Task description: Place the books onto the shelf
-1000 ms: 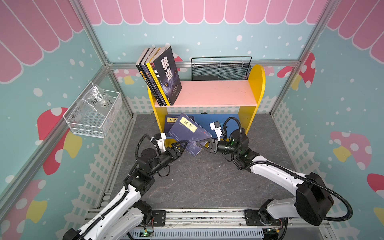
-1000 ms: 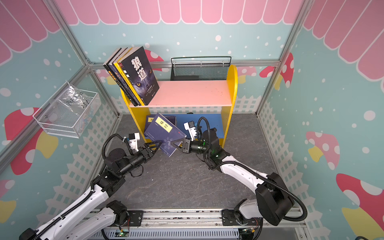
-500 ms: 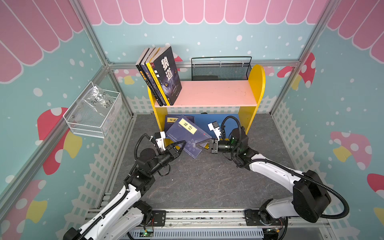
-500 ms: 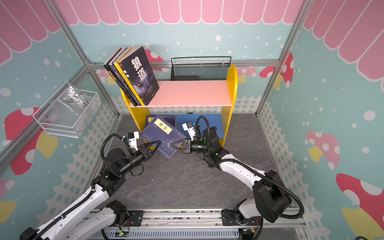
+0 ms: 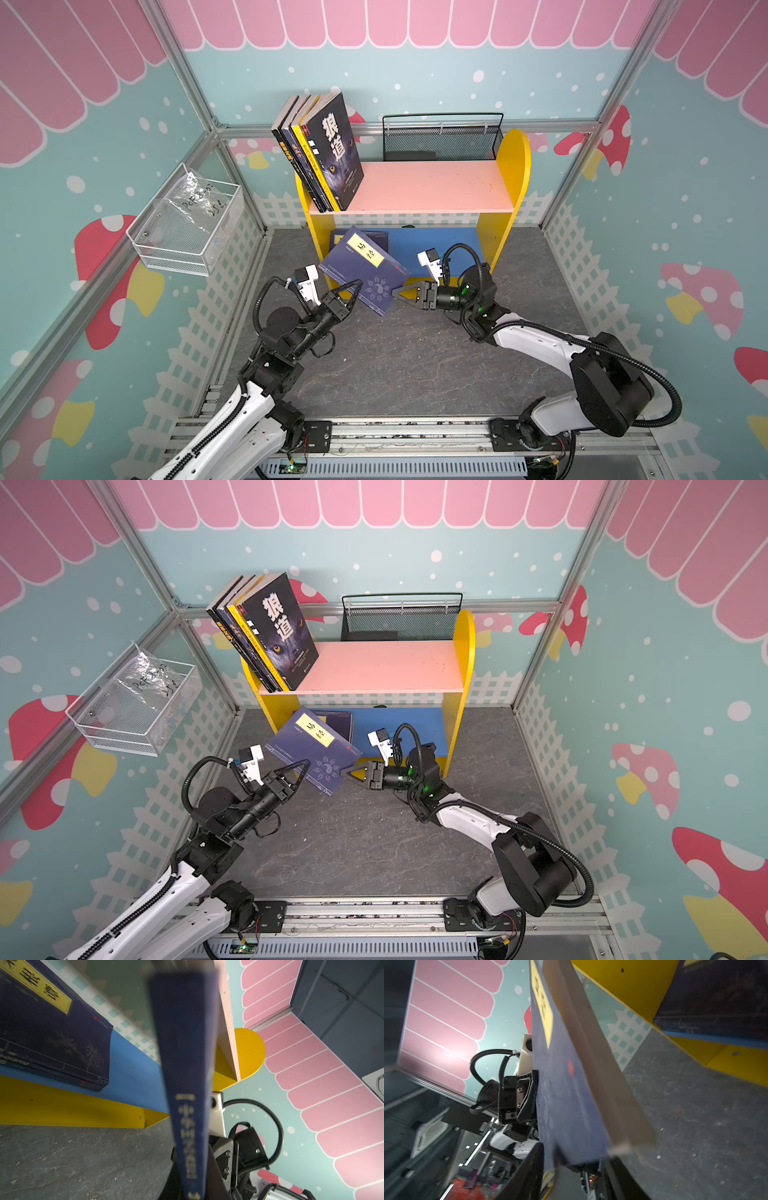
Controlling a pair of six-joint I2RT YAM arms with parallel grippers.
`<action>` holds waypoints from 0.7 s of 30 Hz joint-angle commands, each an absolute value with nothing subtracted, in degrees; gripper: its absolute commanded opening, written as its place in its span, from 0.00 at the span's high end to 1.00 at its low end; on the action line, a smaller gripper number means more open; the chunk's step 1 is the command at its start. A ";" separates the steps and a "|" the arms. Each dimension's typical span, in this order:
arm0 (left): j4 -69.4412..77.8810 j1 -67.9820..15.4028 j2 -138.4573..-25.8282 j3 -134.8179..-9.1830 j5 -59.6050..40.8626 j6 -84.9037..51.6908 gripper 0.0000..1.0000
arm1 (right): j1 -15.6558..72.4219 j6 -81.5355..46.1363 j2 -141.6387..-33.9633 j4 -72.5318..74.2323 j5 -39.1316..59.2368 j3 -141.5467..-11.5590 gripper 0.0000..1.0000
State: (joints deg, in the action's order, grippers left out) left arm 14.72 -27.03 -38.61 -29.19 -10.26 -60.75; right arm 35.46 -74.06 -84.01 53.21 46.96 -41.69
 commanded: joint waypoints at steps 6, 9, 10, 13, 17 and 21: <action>21.09 -26.98 -34.65 -23.61 6.04 -68.92 0.98 | 37.16 -90.32 -89.58 84.73 36.54 -34.48 0.42; 20.78 -27.31 -33.93 -23.02 8.27 -70.35 0.98 | 38.61 -89.94 -91.64 84.73 36.17 -36.48 0.37; 20.45 -27.41 -33.83 -22.99 8.94 -70.62 0.99 | 39.06 -89.91 -92.51 84.77 36.17 -37.50 0.35; 20.71 -28.26 -34.09 -22.98 10.60 -71.53 0.99 | 40.13 -90.04 -95.58 84.26 36.39 -40.90 0.30; 21.82 -29.56 -35.21 -23.33 11.71 -71.98 0.99 | 41.28 -89.95 -99.56 82.90 36.28 -44.72 0.28; 22.30 -31.44 -36.53 -23.48 12.80 -72.42 0.99 | 41.82 -86.91 -100.92 78.29 35.31 -47.88 0.31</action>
State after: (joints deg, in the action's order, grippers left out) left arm 18.68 -30.39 -36.29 -22.85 10.50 -70.87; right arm 41.32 -87.92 -100.36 78.63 36.40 -45.47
